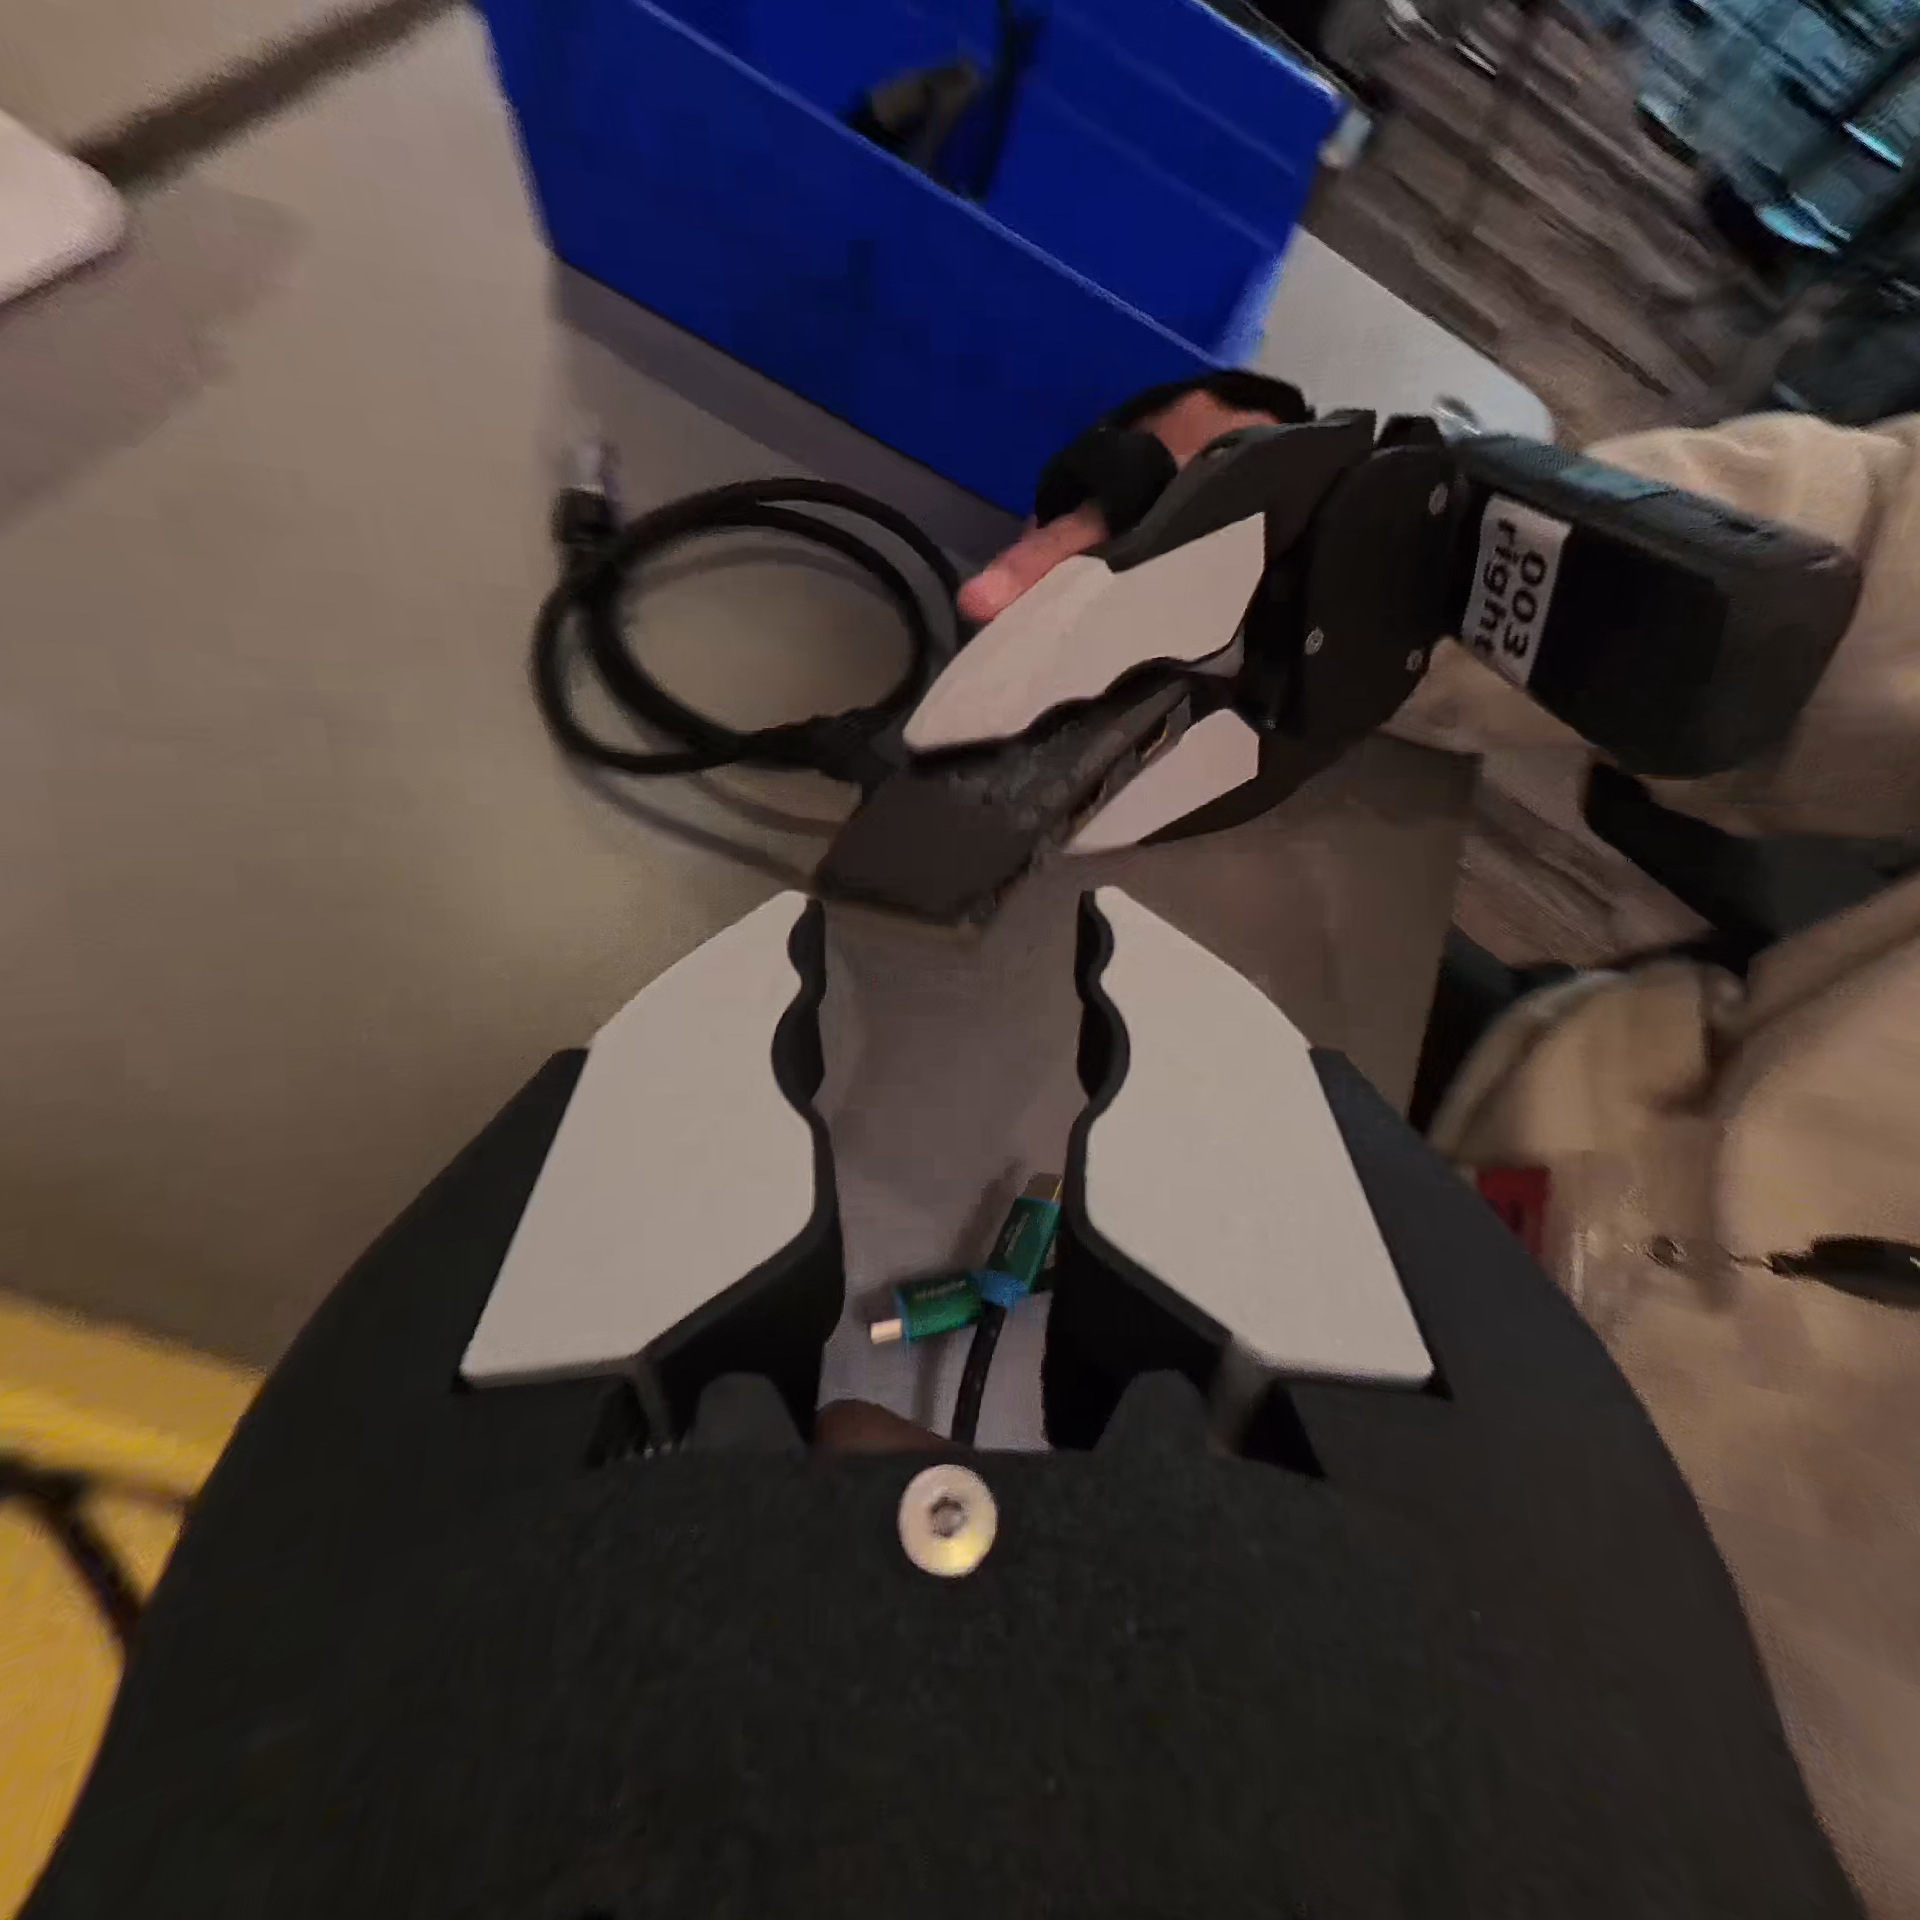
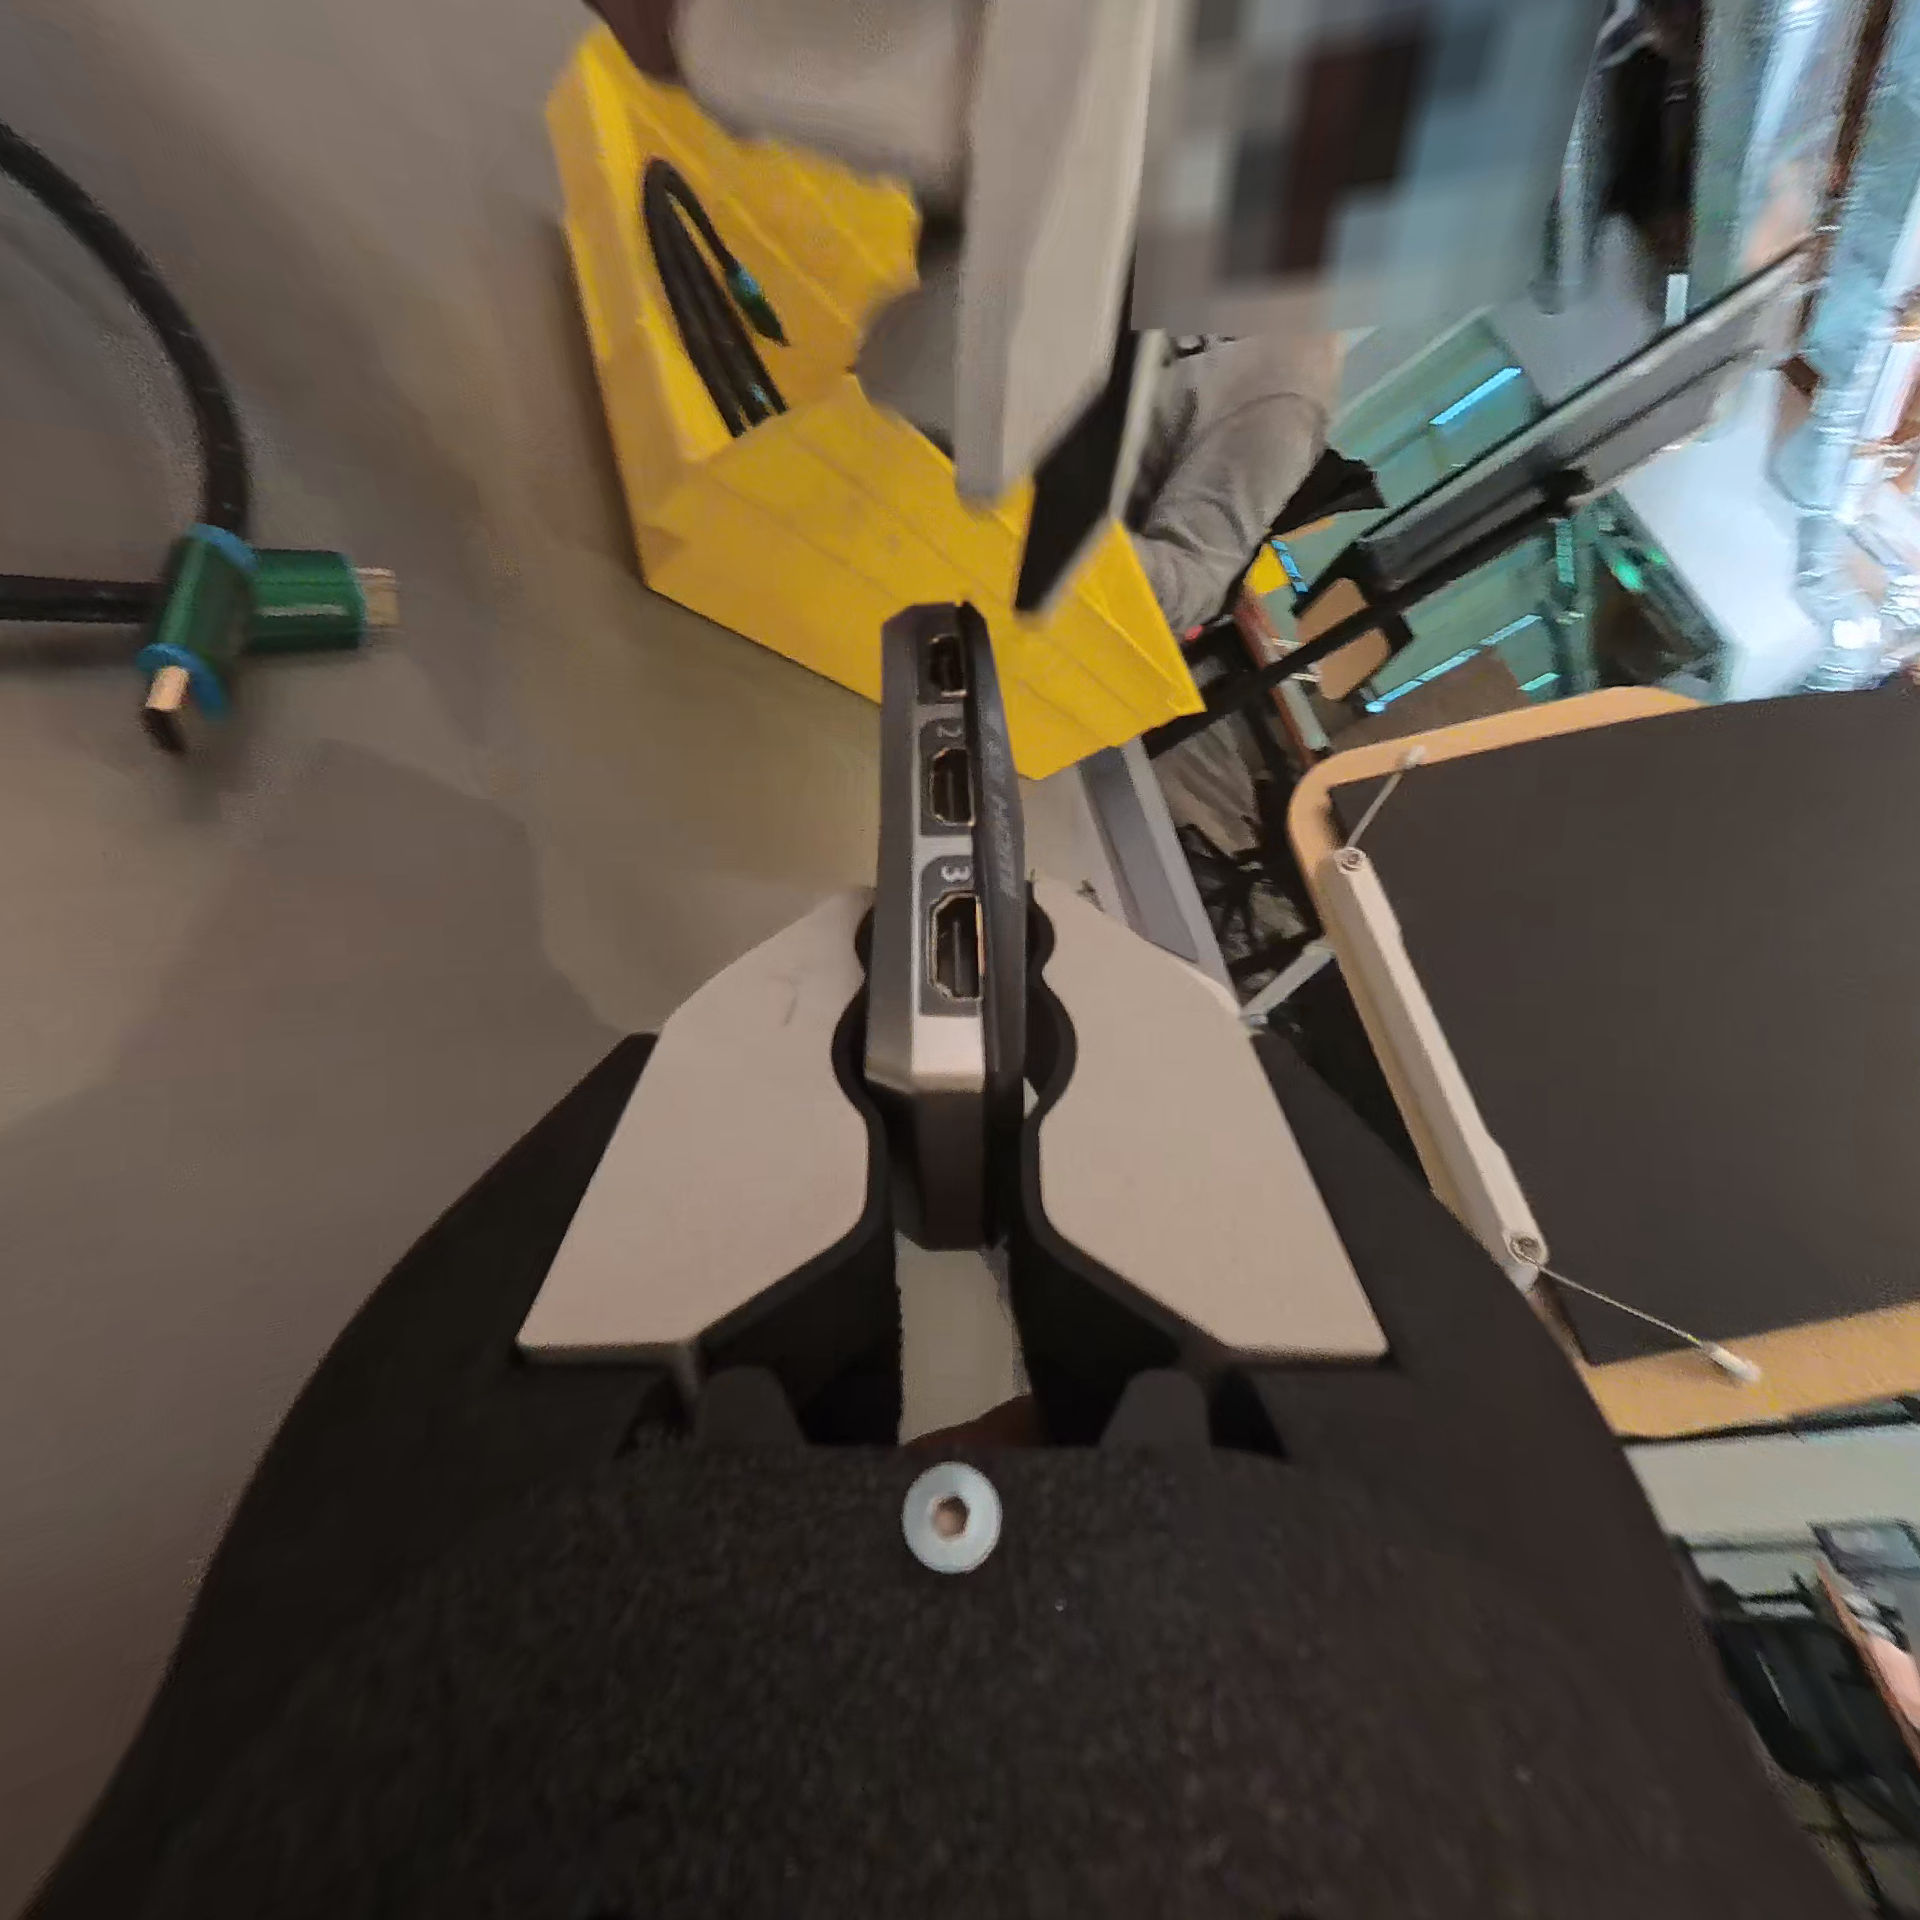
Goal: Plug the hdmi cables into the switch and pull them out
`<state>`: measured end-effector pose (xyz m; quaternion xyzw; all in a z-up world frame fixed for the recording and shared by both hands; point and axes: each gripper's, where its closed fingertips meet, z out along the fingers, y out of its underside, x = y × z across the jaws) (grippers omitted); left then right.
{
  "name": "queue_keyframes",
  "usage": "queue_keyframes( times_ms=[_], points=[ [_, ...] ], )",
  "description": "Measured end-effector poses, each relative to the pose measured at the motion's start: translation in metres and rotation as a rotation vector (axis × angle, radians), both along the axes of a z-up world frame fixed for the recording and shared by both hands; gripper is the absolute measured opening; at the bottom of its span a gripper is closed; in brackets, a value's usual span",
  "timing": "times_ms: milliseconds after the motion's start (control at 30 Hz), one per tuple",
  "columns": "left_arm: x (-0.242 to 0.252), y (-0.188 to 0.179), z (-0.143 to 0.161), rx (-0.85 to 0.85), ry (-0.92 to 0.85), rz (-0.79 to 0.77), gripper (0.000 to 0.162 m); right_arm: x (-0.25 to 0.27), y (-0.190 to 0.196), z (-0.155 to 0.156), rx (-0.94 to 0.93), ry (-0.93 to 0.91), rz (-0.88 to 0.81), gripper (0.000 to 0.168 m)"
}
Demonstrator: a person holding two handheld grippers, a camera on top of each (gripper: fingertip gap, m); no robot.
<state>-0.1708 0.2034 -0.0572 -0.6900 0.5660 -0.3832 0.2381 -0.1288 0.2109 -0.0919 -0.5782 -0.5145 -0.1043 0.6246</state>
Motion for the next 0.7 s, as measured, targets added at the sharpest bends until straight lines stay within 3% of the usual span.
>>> queue_keyframes(
  times_ms=[67,167,233,333,467,567,700],
  points=[
    [-0.035,-0.002,-0.012,0.075,0.012,0.140,0.045,-0.001,0.009,-0.006,0.057,0.006,-0.042,0.023],
    [-0.082,-0.026,-0.057,0.091,0.108,0.233,0.045,-0.002,0.019,-0.024,0.126,-0.010,-0.101,0.023],
    [-0.100,-0.038,-0.079,0.133,0.144,0.246,0.041,-0.006,0.018,-0.022,0.209,-0.090,-0.112,0.022],
    [-0.102,-0.049,-0.092,0.179,0.143,0.165,0.037,-0.009,0.014,-0.023,0.179,-0.054,-0.075,0.022],
    [-0.085,-0.074,-0.074,-0.135,-0.036,-0.092,0.036,-0.004,0.012,-0.021,0.160,-0.025,-0.083,0.022],
    [-0.085,-0.053,-0.089,-0.159,0.057,-0.095,0.036,0.000,0.009,-0.018,0.150,0.008,-0.080,0.022],
    [-0.075,-0.045,-0.094,-0.354,0.077,-0.054,0.034,0.001,0.008,-0.018,0.142,0.017,-0.075,0.023]
  ],
)
